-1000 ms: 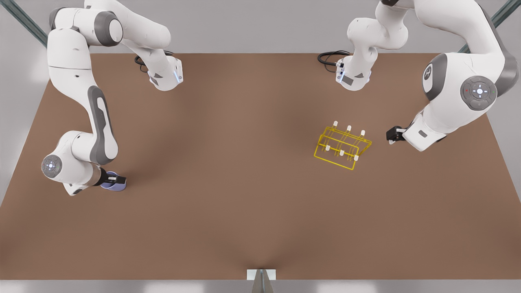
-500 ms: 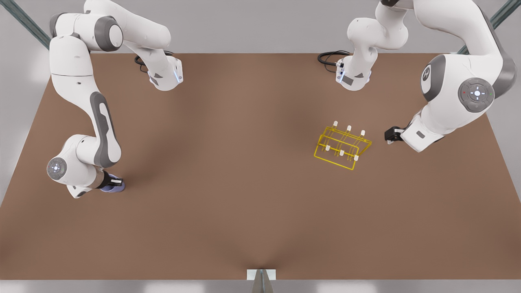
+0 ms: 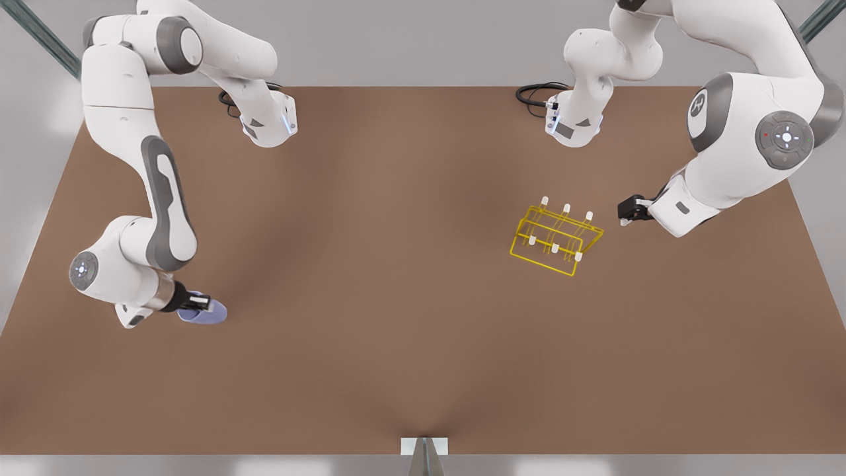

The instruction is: Place the cup on the cup holder

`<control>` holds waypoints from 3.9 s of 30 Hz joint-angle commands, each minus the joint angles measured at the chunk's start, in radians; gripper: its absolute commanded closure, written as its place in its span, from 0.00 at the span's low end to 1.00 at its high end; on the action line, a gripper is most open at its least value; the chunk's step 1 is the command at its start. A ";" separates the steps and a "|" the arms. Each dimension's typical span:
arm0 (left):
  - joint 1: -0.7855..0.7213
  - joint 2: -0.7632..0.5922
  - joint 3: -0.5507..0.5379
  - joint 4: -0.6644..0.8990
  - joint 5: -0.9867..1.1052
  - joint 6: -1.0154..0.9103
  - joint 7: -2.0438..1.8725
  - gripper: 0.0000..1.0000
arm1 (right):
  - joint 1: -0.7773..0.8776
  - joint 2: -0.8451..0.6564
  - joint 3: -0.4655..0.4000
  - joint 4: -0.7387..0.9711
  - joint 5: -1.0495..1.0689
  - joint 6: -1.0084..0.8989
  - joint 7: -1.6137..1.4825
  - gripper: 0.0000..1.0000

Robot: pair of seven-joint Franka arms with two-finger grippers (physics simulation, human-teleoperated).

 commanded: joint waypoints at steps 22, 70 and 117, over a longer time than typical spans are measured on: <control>0.054 -0.080 0.028 -0.173 0.030 0.067 -0.066 0.00 | 0.535 0.543 0.329 0.536 0.604 0.363 0.265 0.79; -0.255 0.655 -0.213 0.232 0.018 0.659 -2.448 0.00 | 0.088 -0.196 -0.062 0.309 -0.278 -0.587 0.133 0.00; -0.298 0.678 -0.221 -0.030 -0.059 0.918 -1.831 0.00 | 0.085 -0.181 -0.065 0.312 -0.275 -0.541 0.142 0.00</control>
